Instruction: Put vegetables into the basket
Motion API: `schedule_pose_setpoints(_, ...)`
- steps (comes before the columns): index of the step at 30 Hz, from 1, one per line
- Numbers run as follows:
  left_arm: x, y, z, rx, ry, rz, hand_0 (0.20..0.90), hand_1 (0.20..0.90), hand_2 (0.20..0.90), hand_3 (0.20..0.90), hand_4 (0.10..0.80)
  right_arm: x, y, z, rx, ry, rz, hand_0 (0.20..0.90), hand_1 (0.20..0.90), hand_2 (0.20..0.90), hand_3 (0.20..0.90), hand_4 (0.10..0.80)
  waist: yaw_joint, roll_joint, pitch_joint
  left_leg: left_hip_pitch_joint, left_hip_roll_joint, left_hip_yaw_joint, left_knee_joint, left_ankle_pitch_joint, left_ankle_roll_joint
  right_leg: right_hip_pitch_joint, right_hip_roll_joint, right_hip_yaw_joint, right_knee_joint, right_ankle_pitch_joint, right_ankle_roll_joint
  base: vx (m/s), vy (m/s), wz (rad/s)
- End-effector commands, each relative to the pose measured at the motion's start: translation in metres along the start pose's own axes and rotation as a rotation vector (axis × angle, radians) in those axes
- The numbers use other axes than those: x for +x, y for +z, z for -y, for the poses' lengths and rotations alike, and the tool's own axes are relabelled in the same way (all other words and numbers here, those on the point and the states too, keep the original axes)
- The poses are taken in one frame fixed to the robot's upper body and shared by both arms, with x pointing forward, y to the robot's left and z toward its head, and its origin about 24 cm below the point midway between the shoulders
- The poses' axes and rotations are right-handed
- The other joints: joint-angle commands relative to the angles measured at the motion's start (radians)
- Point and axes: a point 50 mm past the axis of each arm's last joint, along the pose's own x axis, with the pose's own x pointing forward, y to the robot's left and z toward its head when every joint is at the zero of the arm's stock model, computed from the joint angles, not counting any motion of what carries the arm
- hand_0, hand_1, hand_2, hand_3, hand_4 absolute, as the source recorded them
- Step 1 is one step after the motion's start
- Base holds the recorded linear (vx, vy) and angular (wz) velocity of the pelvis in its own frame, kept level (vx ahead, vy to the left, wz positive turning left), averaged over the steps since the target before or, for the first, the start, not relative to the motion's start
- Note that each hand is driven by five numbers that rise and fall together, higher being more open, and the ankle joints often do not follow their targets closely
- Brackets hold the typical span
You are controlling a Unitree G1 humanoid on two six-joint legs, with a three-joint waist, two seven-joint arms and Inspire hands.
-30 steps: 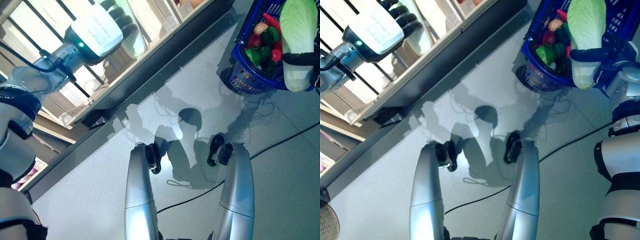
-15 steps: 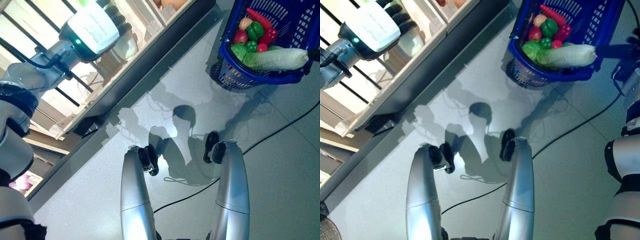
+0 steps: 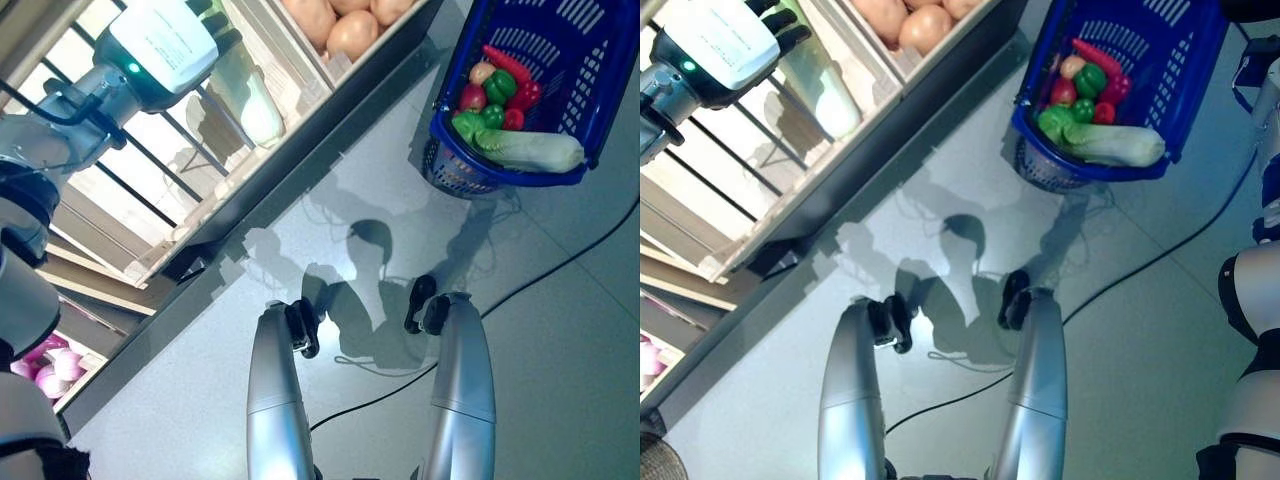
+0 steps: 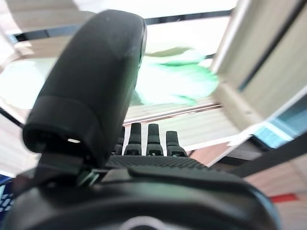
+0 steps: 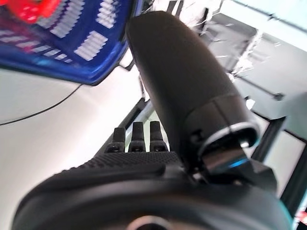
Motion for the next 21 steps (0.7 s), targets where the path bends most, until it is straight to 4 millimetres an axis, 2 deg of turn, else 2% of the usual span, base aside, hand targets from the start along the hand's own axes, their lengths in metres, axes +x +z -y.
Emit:
schedule_pose_setpoints(1, -0.002, -0.018, -0.005, -0.009, 0.021, -0.074, 0.900, 0.900, 0.900, 0.900, 0.800, -0.004, 0.007, -0.017, 0.008, 0.080, 0.117, 0.900, 0.900, 0.900, 0.900, 0.800, -0.013, -0.011, -0.172, -0.050, -0.017, 0.022, 0.020, -0.090, 0.056, 0.023, -0.014, 0.024, 0.019, -0.104, -0.012, 0.004, -0.002, 0.05)
schedule_pose_setpoints(10, 0.001, -0.013, -0.008, -0.072, 0.044, -0.076, 0.900, 0.900, 0.900, 0.900, 0.800, -0.004, -0.005, -0.006, 0.097, 0.097, 0.102, 0.900, 0.900, 0.900, 0.900, 0.800, -0.018, -0.018, -0.150, -0.130, -0.013, 0.006, 0.062, -0.093, 0.051, -0.058, -0.016, 0.036, 0.060, -0.104, -0.011, -0.032, 0.036, 0.05)
schedule_pose_setpoints(16, 0.008, -0.009, -0.022, -0.037, 0.225, -0.088, 0.900, 0.900, 0.900, 0.900, 0.800, -0.006, -0.014, -0.002, 0.151, 0.107, 0.095, 0.900, 0.900, 0.900, 0.900, 0.800, -0.023, -0.031, -0.128, -0.230, -0.013, -0.012, 0.119, -0.097, 0.051, -0.161, -0.013, 0.058, 0.118, -0.103, -0.010, -0.064, 0.023, 0.00)
schedule_pose_setpoints(17, 0.011, -0.007, -0.029, -0.011, 0.300, -0.080, 0.900, 0.900, 0.900, 0.900, 0.800, -0.007, -0.014, -0.004, 0.160, 0.124, 0.096, 0.900, 0.900, 0.900, 0.900, 0.800, -0.025, -0.034, -0.125, -0.255, -0.013, -0.016, 0.134, -0.098, 0.051, -0.185, -0.013, 0.063, 0.131, -0.102, -0.008, -0.063, 0.002, -0.03)
schedule_pose_setpoints(21, 0.017, -0.005, -0.041, 0.007, 0.407, -0.070, 0.900, 0.900, 0.900, 0.900, 0.800, -0.009, -0.014, -0.012, 0.136, 0.162, 0.106, 0.900, 0.900, 0.900, 0.900, 0.800, -0.027, -0.039, -0.122, -0.287, -0.012, -0.022, 0.149, -0.098, 0.050, -0.218, -0.016, 0.068, 0.145, -0.100, -0.007, -0.020, 0.000, -0.01)
